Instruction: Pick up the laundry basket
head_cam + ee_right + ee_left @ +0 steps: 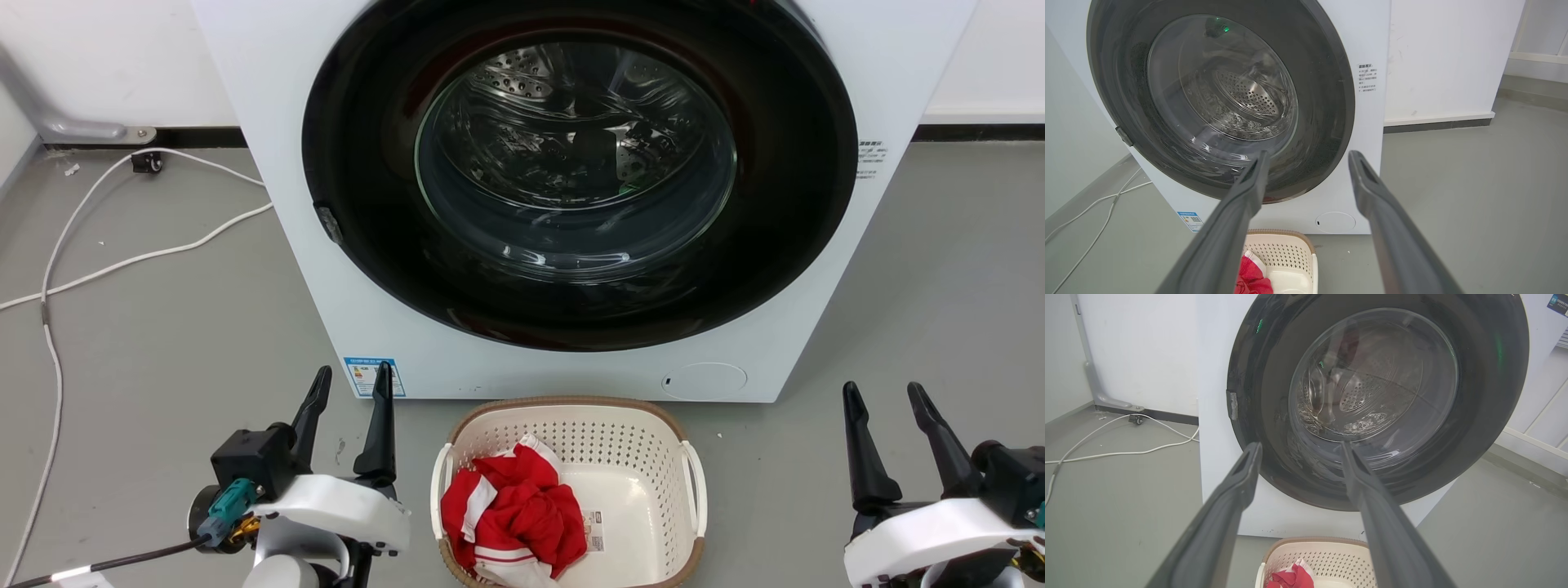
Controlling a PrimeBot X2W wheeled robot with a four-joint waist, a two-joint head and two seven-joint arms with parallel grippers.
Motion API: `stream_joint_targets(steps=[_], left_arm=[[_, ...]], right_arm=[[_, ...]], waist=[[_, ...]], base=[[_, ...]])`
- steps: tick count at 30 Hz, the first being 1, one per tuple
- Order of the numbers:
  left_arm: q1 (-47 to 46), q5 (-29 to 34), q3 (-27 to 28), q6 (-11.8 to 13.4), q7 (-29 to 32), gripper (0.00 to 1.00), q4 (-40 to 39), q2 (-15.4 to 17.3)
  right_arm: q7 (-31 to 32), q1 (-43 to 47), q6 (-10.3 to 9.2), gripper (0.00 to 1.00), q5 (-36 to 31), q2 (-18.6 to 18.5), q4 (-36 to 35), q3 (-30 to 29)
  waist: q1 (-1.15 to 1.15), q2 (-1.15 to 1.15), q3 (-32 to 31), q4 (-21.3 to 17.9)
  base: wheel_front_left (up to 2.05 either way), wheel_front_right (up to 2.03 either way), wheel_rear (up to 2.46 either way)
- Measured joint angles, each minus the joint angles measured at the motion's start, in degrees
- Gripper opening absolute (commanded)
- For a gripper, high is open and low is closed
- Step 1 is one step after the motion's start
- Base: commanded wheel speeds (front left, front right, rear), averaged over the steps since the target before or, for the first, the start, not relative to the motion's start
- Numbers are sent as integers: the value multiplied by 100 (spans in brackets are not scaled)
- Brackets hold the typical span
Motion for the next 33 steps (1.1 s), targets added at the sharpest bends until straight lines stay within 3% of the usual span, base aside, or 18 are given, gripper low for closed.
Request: stream_joint_targets(steps=[33], left_arm=[[-67, 1363, -63, 122, -360, 100, 145, 0]], right_arm=[[-189, 170, 8, 100, -1379, 0, -243, 16]], waist=[[0, 0, 44, 29]], base=[[0, 0, 0]])
